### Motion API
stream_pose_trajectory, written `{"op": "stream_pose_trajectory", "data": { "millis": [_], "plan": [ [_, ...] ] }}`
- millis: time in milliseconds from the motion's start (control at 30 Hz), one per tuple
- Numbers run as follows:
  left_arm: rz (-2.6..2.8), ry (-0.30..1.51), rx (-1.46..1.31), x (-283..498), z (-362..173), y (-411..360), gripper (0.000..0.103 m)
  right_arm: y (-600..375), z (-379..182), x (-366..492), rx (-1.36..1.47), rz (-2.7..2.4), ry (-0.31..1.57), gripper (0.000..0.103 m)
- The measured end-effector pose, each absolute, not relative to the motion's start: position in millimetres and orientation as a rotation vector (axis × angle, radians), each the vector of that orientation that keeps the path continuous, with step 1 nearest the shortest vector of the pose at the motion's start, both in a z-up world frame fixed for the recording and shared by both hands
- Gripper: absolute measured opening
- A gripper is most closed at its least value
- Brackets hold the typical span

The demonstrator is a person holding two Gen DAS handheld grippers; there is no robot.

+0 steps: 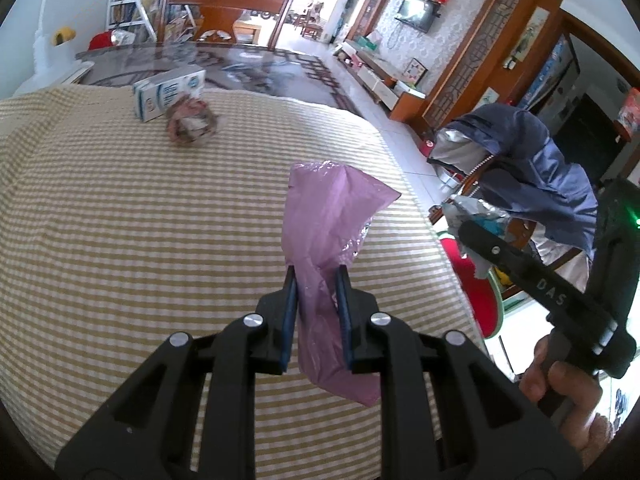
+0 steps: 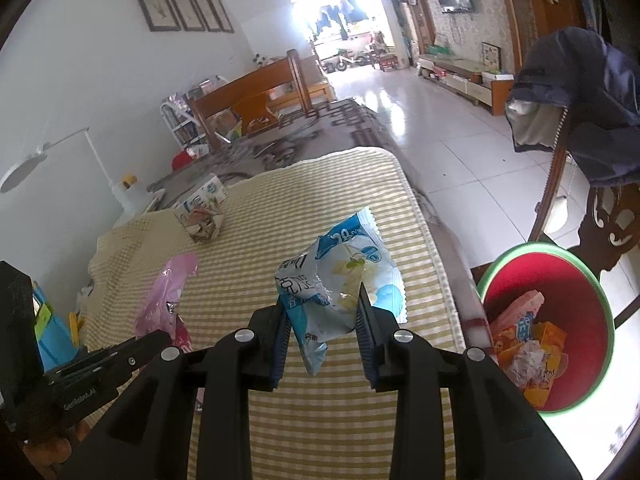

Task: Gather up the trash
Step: 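Carry the pink bag and blue-white wrapper over the red bin, then open both grippers to drop the bag and wrapper into the bin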

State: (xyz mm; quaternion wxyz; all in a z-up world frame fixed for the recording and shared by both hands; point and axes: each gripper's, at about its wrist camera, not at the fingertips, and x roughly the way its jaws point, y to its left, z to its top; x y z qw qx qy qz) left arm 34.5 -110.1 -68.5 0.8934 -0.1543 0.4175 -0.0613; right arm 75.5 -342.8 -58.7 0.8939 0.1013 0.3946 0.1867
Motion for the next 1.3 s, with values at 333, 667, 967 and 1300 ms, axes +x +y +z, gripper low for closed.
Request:
{"op": "stream_pose_trajectory", "data": {
  "millis": [333,667,967,1300],
  "plan": [
    [-0.213,0.847,-0.296,44.8,-51.8,-147.5,0.018,-386.5,-48.1,77.5,0.317,0.288,0.771,0.031],
    [-0.347,0.857,-0.266,79.6,-50.6,-207.2,0.018,-477.6,-49.5,80.8,0.577,0.044,0.725,0.031],
    [-0.511,0.962,-0.256,120.9,-72.5,-279.7,0.018,-512.6,-55.0,82.4,0.636,-0.116,0.69,0.031],
    [-0.444,0.889,-0.216,134.8,-77.7,-264.2,0.068,-523.6,-60.0,85.0,0.659,-0.207,0.685,0.072]
  ]
}}
